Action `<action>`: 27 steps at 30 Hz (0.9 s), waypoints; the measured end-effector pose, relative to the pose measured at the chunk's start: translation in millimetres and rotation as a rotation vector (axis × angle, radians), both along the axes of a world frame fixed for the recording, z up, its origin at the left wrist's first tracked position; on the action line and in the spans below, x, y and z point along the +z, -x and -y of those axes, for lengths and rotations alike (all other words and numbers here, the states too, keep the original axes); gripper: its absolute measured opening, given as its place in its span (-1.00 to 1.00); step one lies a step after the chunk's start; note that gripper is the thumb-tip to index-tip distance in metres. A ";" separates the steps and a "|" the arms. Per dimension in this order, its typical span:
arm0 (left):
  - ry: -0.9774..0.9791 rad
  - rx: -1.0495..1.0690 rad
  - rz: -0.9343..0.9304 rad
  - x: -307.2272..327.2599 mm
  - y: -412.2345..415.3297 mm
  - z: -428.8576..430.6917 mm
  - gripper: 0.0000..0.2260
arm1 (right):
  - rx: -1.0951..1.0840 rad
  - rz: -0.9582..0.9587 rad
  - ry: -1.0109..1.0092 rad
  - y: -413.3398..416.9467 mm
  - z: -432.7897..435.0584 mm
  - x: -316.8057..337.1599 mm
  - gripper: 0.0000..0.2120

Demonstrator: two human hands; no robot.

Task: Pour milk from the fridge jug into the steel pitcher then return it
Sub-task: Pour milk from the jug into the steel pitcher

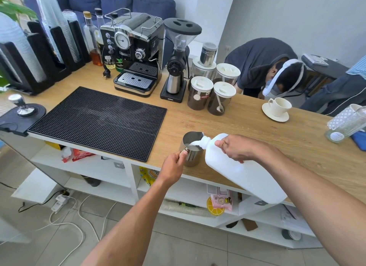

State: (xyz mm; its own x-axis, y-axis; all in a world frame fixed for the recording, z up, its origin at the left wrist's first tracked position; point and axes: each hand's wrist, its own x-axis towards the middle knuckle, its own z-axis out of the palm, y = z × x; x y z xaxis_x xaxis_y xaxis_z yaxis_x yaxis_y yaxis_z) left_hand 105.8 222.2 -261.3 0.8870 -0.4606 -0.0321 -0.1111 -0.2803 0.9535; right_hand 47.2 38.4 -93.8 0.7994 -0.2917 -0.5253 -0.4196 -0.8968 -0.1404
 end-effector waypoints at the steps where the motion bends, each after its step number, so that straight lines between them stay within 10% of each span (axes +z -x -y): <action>1: 0.001 0.002 -0.001 0.1 -0.1 0.0 -0.63 | -0.001 -0.001 0.000 0.0 0.1 -0.1 -0.56; 27: 0.030 0.016 -0.009 6.6 4.3 -0.7 -0.60 | 0.030 -0.042 0.005 -3.1 -2.1 3.3 -0.55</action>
